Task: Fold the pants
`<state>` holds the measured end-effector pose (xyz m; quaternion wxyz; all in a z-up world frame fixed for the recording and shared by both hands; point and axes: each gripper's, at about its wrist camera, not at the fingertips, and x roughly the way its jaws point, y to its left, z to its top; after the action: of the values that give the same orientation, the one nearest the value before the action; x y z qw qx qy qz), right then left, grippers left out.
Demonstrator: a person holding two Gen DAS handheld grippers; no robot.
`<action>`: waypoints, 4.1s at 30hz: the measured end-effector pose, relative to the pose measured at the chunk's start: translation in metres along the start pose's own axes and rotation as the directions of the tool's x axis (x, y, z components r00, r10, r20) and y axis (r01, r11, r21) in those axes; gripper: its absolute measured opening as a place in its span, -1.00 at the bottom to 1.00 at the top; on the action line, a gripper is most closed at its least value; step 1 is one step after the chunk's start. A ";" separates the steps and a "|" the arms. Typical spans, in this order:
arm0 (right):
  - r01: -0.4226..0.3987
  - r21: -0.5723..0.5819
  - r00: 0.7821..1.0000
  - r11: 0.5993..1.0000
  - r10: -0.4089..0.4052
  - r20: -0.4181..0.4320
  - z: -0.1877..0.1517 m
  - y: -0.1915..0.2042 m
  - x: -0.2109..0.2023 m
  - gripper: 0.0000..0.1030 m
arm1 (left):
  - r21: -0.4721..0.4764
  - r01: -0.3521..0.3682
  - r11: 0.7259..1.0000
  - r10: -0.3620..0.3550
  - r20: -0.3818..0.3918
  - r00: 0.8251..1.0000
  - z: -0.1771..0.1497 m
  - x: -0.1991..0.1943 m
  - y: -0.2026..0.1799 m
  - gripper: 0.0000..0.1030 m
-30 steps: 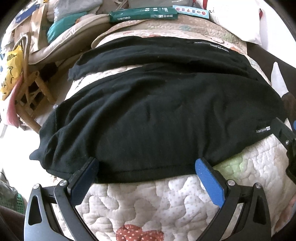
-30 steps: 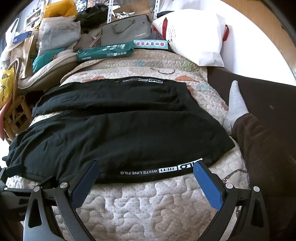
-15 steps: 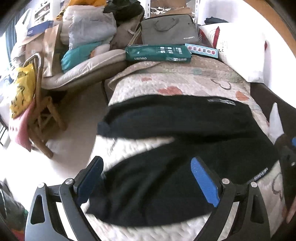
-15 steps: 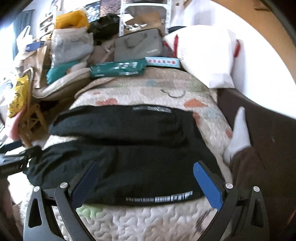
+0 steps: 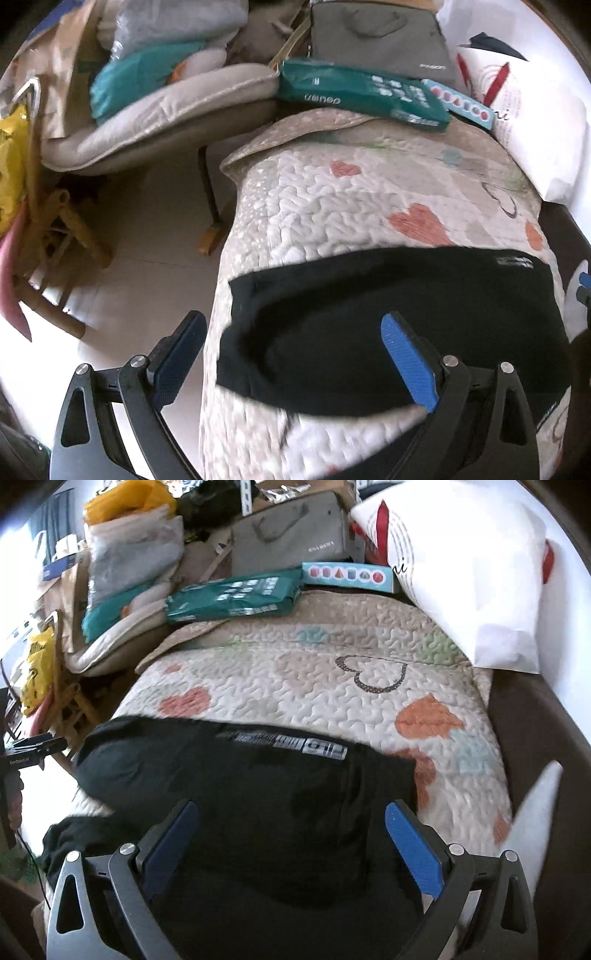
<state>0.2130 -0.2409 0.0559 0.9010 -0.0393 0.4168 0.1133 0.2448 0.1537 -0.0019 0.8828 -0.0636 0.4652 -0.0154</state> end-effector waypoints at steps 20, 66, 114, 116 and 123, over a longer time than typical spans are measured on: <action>-0.183 -0.062 0.974 0.981 0.173 -0.145 0.059 -0.032 0.142 0.88 | 0.202 0.131 0.971 -0.101 -0.155 0.983 0.037 0.099 -0.021 0.81; -0.084 -0.178 0.983 0.980 0.052 -0.177 -0.102 0.020 -0.048 -0.89 | 0.211 0.159 0.964 -0.167 0.023 0.986 -0.139 -0.122 -0.051 -0.90; 0.174 0.160 0.947 0.972 -0.120 -0.299 -0.117 -0.079 -0.017 0.39 | -0.289 -0.104 0.952 0.060 -0.157 0.986 -0.165 -0.061 0.027 -0.37; 0.167 0.129 0.944 0.977 -0.121 -0.307 -0.122 -0.073 -0.012 -0.22 | -0.268 -0.118 0.956 0.081 -0.147 0.986 -0.164 -0.062 0.021 -0.37; 0.250 0.128 0.942 0.960 -0.210 -0.263 -0.115 -0.078 -0.025 -0.54 | -0.257 -0.116 0.960 0.083 -0.137 0.987 -0.166 -0.067 0.017 -0.37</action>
<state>0.1305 -0.3404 -0.0017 0.8494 -0.0294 0.5259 -0.0324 0.0695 0.1597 -0.0423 0.8352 -0.1559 0.5202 0.0870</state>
